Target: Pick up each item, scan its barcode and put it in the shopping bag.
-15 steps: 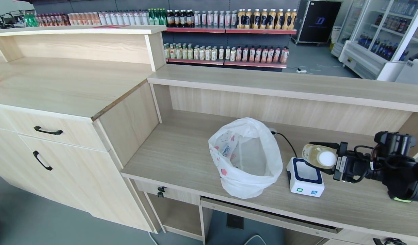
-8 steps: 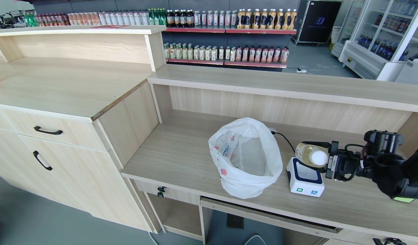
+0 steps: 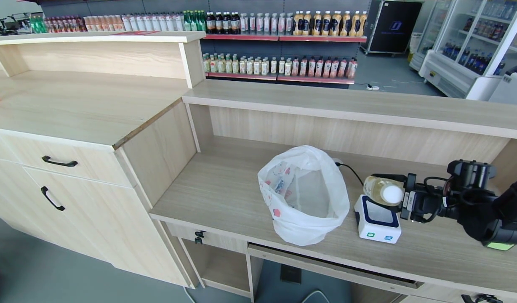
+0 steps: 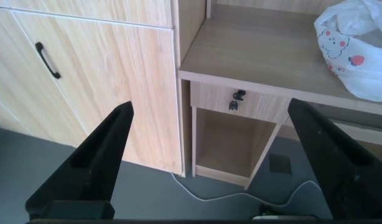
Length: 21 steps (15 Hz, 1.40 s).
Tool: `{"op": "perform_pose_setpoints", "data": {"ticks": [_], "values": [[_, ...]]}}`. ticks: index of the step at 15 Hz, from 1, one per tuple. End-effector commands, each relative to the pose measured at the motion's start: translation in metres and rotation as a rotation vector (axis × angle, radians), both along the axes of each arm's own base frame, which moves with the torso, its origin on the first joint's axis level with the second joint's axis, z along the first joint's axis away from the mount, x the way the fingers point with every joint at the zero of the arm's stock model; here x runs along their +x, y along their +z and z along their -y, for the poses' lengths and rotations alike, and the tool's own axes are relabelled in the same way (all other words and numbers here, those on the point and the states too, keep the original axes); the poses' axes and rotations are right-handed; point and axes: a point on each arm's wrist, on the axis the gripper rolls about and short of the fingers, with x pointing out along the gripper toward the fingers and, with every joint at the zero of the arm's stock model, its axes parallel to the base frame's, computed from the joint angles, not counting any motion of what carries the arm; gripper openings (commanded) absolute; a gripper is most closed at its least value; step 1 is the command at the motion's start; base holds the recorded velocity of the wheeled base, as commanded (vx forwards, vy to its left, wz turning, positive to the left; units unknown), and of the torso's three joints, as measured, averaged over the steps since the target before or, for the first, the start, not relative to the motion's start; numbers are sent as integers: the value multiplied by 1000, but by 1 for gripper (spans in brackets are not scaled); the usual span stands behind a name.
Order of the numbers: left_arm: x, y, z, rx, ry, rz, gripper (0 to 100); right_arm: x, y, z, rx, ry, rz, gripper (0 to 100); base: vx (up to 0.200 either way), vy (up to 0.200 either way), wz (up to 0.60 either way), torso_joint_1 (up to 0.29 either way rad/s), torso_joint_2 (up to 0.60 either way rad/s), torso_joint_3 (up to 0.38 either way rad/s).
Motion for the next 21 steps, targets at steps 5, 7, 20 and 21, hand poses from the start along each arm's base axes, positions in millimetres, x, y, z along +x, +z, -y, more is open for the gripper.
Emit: {"op": "perform_pose_setpoints", "data": {"ticks": [5,7,20,21], "values": [[0,0,0,0,0,0,100,-20,65,-4,199,-60,-135,0,0,0,0,0,0,0],[0,0,0,0,0,0,100,-40,100,-4,298,-92,-203,0,0,0,0,0,0,0],[0,0,0,0,0,0,100,-105,128,11,945,-1107,-318,0,0,0,0,0,0,0],[0,0,0,0,0,0,100,-106,127,11,923,-1108,-307,0,0,0,0,0,0,0]]}}
